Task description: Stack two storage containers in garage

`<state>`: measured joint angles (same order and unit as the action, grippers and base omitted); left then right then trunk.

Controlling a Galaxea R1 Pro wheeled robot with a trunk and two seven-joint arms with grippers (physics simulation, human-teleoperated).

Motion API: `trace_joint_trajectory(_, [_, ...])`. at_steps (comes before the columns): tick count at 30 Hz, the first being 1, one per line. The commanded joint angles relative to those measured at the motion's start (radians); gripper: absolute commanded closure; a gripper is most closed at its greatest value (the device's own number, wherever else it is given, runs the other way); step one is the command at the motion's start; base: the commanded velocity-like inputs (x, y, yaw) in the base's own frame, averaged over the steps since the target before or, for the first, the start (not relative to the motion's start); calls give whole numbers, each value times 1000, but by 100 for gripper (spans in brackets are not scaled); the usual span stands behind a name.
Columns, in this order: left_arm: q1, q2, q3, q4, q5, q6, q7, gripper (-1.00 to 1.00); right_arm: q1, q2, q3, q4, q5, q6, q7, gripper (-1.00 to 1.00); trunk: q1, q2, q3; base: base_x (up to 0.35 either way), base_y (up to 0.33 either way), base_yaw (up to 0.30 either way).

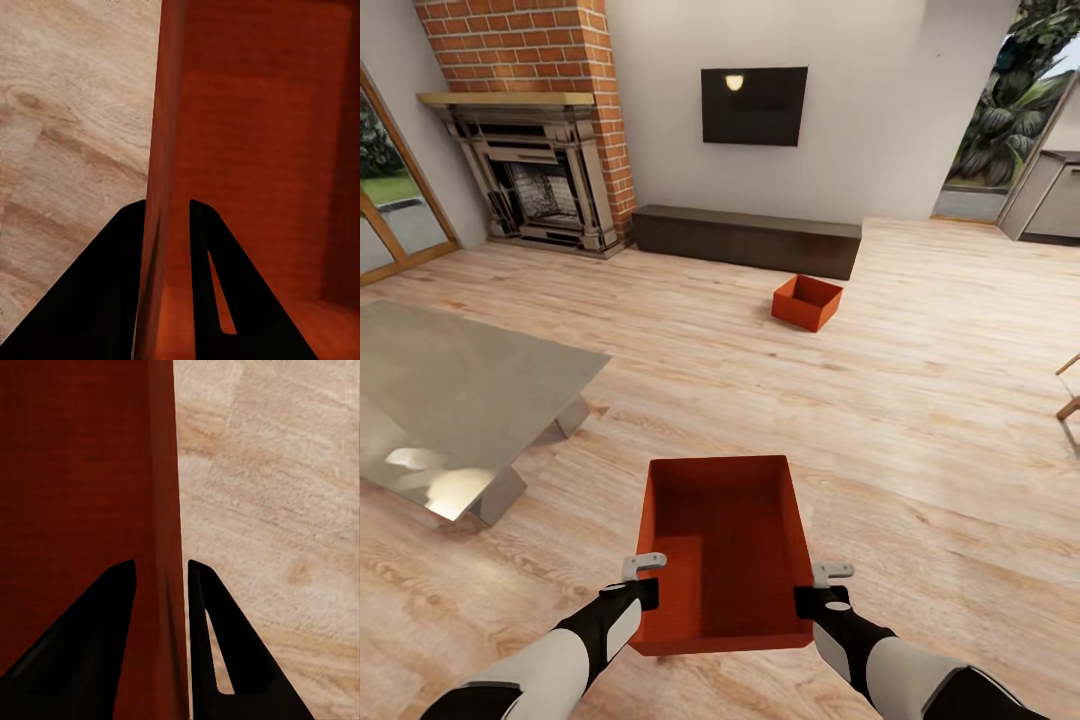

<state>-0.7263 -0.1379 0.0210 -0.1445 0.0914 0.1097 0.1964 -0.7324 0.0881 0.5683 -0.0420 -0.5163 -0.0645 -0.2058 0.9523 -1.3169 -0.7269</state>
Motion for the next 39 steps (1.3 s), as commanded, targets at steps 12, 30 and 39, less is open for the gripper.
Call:
trace_joint_trajectory(12, [1,0,-15,2,28,5,8,100,-1,1,-8,-22,4,-14,34,100,-46,84,37,0,0,0])
trace_joint_trajectory(30, [1,0,-15,2,28,4,8,100,-1,1,-8,-22,4,-14,34,100,-115,210,93,0,0,0])
trace_joint_trajectory(39, [1,0,-15,2,28,1,8,100,-1,0,-8,-22,4,-14,34,100,-130,238,106,0,0,0])
